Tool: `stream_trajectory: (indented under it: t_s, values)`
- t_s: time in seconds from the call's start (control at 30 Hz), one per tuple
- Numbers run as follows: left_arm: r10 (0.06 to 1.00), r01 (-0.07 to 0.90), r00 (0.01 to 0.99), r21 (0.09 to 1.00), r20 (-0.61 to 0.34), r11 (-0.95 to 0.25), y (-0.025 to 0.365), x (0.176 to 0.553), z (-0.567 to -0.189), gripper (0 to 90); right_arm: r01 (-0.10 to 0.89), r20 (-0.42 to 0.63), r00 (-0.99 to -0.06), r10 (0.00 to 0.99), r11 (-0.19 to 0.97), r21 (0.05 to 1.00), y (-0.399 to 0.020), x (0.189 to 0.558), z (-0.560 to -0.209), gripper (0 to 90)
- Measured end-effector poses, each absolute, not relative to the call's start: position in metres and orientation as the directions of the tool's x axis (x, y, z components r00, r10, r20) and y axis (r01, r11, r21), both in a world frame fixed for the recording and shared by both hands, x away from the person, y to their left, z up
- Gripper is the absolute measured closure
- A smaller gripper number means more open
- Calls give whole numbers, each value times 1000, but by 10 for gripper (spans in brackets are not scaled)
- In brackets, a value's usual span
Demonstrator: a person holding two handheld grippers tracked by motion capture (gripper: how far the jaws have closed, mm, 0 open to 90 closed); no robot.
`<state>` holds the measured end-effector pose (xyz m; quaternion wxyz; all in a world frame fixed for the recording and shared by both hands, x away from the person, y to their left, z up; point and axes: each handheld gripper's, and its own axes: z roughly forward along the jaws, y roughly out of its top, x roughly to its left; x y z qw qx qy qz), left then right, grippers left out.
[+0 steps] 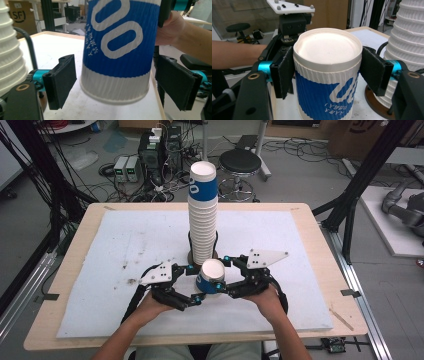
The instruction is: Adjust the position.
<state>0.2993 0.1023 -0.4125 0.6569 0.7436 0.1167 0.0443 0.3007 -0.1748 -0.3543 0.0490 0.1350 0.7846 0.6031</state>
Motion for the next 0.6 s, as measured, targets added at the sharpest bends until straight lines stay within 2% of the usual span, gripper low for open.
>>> stream_trajectory:
  t_s: [0.3,0.6]
  values:
    - [212,127,972,987,-104,-94,98,301,-412,173,169,113,-961,252,214,962,-174,300,-355,322]
    - [208,99,976,987,-71,-127,100,301,-411,278,170,111,-959,259,214,962,-175,302,-356,328]
